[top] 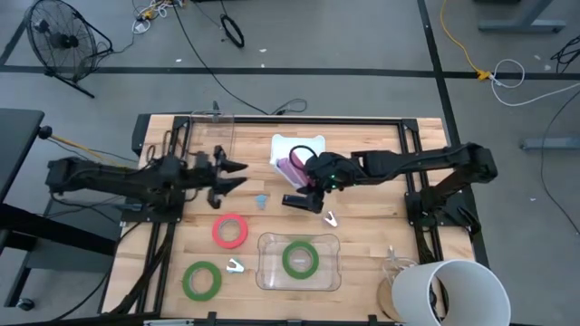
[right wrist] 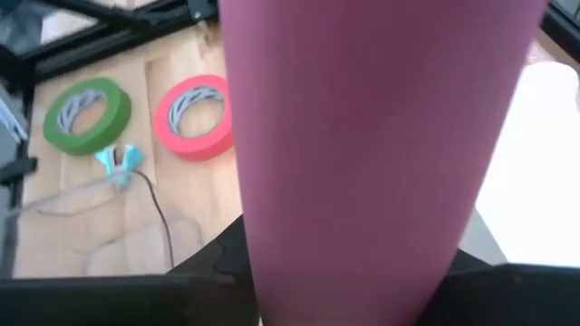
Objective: Pick and place Stapler, Stapler remover, tape
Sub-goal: Put the pink stapler into the top transparent bin
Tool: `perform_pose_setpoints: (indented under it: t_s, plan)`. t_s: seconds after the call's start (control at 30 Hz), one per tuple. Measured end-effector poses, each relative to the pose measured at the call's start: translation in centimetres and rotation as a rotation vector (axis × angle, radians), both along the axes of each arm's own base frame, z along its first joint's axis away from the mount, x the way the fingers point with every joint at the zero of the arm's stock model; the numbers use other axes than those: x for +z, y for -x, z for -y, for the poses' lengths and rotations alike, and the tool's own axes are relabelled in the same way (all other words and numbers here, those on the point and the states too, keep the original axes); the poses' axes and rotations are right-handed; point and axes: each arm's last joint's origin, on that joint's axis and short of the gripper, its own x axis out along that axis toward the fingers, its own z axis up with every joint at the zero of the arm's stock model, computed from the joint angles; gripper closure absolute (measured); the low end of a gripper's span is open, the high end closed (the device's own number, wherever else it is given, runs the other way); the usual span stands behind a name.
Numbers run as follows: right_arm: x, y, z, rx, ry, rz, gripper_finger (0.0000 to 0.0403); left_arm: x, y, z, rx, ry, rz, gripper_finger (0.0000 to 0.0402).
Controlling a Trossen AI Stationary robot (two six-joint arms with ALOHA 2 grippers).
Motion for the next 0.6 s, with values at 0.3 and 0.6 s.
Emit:
perform_pose_setpoints:
  t_s: [0.3,0.6]
  plan:
    - [0.1,-0.1,-0.3,0.093,0.067,0.023,0.0258,2.1,-5.4,-1.6,-0.081,-0.035,-0.02,0.0209]
    - [0.1,-0.1,-0.3,0.138,0.095,0.019,0.0258,2.5,-8.6,-1.9,-0.139,-0.053,-0.046,0.0209]
